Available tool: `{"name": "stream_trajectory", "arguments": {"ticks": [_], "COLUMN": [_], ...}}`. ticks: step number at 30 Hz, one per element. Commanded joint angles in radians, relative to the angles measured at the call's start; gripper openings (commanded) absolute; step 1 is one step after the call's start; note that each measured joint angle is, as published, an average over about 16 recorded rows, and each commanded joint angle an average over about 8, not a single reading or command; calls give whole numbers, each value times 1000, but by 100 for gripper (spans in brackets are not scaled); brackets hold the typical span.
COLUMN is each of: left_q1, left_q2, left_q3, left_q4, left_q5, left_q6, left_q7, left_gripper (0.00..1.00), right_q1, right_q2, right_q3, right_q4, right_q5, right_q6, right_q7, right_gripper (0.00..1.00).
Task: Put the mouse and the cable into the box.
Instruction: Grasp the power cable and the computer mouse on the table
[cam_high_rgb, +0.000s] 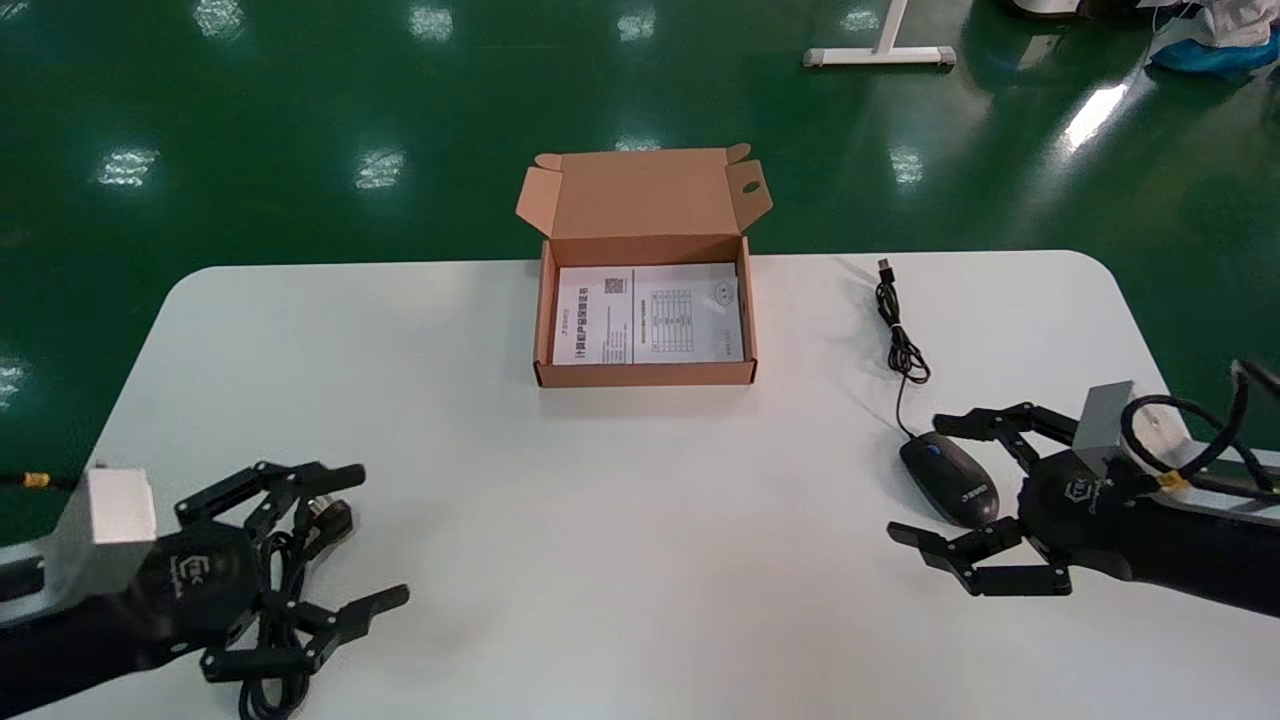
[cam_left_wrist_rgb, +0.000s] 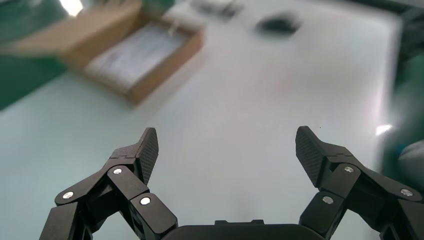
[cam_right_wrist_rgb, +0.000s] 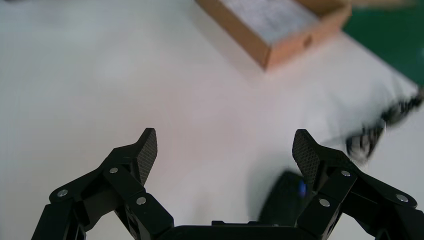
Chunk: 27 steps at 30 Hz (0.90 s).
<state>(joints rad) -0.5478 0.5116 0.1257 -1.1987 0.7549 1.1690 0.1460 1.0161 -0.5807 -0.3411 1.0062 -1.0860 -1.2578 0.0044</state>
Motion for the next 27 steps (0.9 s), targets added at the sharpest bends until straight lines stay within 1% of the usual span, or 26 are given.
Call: {"name": "stream_trajectory", "arguments": {"ticks": [1,8,15,20,27], "left_q1": [62,249,423,513,595], "left_q2": [-11,-2,-7,8,41], "left_q3": [-18,-106,-179,-232,-296], "left_q4": [-2,-58,-129,-148,-154], "left_q5": [10,-13,-13,-34,-57], "left_q6": [-52,-200,-328,-362,-383], "left_q7": [34,121,152,180,231], "left_gripper": [100,100,100,100,100], "right_q1": [-3,26,31,36,55], "right_q2": [-3,-35,-59,-71,-103], "right_q3": [-7,-20,-23,-22,-22], "right_q4": [-39,-166,-242,-280,-362], "right_q5": [-31,-77,-87,-94,-109], "right_q6": [21,46,54,66,96], "right_q7": [-24,-86,-140,-177,-235], "right_gripper": [100,100,100,100,100]}}
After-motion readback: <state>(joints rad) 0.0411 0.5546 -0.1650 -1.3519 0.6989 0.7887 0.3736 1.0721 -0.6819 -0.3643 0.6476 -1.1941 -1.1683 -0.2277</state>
